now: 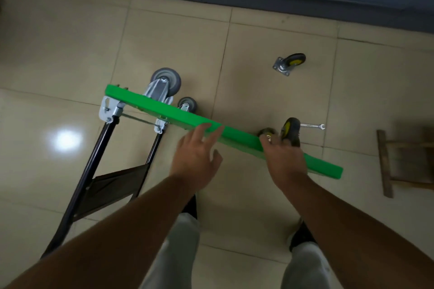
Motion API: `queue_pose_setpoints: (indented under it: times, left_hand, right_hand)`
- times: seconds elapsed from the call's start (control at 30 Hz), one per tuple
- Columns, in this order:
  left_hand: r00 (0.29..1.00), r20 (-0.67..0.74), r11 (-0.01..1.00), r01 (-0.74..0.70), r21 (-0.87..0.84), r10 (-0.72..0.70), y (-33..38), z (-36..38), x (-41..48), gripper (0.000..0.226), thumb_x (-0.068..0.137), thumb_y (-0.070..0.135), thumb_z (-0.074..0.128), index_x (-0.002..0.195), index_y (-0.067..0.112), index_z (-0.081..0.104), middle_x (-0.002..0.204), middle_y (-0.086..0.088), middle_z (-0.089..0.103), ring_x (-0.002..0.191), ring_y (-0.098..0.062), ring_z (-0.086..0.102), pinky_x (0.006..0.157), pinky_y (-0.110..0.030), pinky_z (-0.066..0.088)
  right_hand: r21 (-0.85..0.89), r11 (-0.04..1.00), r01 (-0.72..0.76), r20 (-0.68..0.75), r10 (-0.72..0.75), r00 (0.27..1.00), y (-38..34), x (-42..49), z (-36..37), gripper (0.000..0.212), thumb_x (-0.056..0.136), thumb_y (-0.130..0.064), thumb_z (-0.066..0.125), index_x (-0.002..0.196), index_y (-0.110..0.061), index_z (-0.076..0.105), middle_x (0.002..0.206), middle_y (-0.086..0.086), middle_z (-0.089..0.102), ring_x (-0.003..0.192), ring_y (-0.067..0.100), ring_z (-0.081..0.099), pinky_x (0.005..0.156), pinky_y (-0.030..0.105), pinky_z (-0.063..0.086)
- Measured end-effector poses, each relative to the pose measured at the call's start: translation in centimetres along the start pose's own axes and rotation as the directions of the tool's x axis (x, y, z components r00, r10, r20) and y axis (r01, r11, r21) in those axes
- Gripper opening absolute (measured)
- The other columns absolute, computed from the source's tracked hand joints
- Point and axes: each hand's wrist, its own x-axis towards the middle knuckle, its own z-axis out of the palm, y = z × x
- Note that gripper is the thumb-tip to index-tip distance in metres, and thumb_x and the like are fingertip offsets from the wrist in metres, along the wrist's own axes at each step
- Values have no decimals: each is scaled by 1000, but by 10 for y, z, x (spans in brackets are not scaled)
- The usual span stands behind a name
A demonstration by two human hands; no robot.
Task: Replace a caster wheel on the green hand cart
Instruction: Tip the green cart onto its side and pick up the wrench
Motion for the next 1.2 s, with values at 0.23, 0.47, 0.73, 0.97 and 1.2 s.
queue_pose_setpoints:
  times: [0.23,0.47,0.73,0.97,1.2]
  left_hand:
    - [962,254,969,41,243,-104,64,47,-5,71,101,49,44,164,37,14,172,-5,2,157,-36,3,126,-44,18]
    - [929,286,953,160,256,-233,80,64,-8,87,99,51,53,163,42,-6,170,0,-24,158,-36,-13,122,-50,34]
    - [821,227,838,544,-35,-524,148,87,11,91,100,47,58,166,13,4,170,-10,-22,154,-36,24,122,-41,31]
    - [757,170,677,644,-356,-631,204,106,7,92,102,43,58,166,20,-5,168,-4,-31,154,-29,28,119,-37,35]
    - [589,206,314,656,-686,-781,249,118,16,100,98,43,66,166,23,-5,173,-3,11,137,-18,50,105,-20,36]
  right_hand:
    - [14,993,121,-111,-118,987,11,-17,21,41,74,-14,77,113,-20,67,91,0,68,68,20,68,49,28,48]
    - [169,978,121,-218,-83,972,64,-29,37,38,72,-5,79,108,-14,70,95,8,67,84,28,68,71,37,56]
    - [205,955,212,2,-217,976,168,-37,56,40,100,-3,44,137,-18,43,134,4,50,122,24,53,89,37,50]
    - [217,931,292,111,-321,941,181,-15,38,31,100,-8,54,128,-19,51,131,1,57,119,22,59,89,33,49]
    - [221,906,361,261,-412,873,185,14,19,21,100,-9,49,114,-20,59,121,4,64,113,26,63,83,30,46]
